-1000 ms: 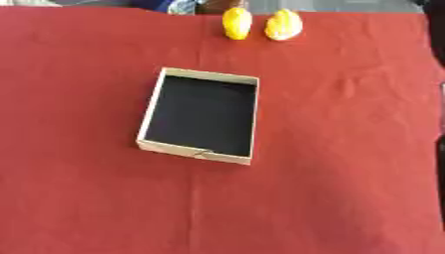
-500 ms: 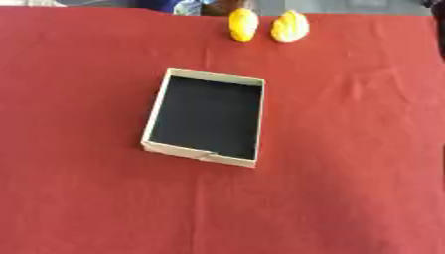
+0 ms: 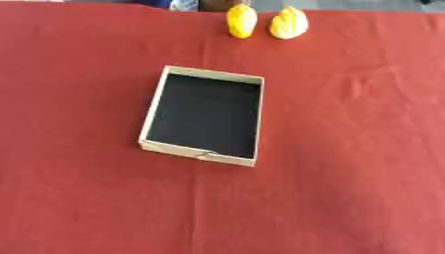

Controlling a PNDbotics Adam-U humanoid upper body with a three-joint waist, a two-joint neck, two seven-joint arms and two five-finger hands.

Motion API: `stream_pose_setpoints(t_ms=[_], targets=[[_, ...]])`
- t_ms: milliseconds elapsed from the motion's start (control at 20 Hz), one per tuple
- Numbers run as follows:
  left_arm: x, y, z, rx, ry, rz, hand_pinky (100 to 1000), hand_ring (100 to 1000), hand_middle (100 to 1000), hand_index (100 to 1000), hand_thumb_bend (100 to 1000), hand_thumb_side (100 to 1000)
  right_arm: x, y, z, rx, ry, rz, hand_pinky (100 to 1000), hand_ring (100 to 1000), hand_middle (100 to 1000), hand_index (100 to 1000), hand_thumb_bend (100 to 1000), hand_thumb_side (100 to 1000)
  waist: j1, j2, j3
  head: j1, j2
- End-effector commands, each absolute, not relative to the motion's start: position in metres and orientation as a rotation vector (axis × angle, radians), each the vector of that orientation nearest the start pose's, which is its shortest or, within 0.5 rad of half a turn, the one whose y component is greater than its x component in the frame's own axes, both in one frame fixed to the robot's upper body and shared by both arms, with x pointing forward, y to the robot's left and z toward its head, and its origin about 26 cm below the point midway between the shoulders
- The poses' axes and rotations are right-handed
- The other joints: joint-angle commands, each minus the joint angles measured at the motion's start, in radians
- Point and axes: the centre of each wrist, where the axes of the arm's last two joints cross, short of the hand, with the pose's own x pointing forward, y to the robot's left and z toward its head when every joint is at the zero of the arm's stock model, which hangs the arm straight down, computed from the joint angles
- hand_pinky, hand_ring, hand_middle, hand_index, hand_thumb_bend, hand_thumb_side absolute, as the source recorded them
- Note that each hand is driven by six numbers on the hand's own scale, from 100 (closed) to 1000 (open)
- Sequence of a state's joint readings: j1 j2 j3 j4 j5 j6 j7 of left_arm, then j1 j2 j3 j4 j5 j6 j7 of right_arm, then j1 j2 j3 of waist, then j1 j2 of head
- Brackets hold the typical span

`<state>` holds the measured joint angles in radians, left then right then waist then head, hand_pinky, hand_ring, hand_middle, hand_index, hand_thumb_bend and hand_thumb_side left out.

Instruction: Pick up objects on the table and place them in the box.

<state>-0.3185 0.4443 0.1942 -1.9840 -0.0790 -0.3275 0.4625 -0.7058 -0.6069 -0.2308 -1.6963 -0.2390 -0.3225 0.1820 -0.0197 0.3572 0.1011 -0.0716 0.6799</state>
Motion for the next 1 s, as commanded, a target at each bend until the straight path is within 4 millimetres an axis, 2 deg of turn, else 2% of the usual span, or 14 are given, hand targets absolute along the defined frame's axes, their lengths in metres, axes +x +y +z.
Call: stream_pose_setpoints(t_ms=[50, 300, 600, 1000], targets=[[0.293, 0.325, 0.248, -0.817, 3.346, -0.094, 837, 835, 694, 829, 100, 633, 0.347, -0.361, 0.356, 0.396, 3.368, -0.730, 917, 983, 799, 911, 100, 620, 0.005, -0.024, -0.007, 0.000, -0.007], [0.292, 0.325, 0.247, -0.817, 3.349, -0.080, 836, 836, 694, 830, 100, 632, 0.365, -0.370, 0.378, 0.467, 3.356, -0.847, 919, 997, 811, 913, 100, 623, 0.015, -0.029, -0.027, -0.004, -0.001], [0.292, 0.325, 0.245, -0.819, 3.359, -0.071, 836, 836, 694, 830, 100, 633, 0.395, -0.379, 0.402, 0.575, 3.399, -0.869, 924, 1000, 826, 915, 100, 629, 0.024, -0.036, -0.049, -0.006, 0.012], [0.292, 0.324, 0.243, -0.805, 3.371, -0.056, 835, 836, 694, 830, 100, 630, 0.440, -0.368, 0.417, 0.772, 3.473, -0.853, 934, 1000, 864, 922, 100, 641, 0.021, -0.048, -0.028, -0.018, 0.015]])
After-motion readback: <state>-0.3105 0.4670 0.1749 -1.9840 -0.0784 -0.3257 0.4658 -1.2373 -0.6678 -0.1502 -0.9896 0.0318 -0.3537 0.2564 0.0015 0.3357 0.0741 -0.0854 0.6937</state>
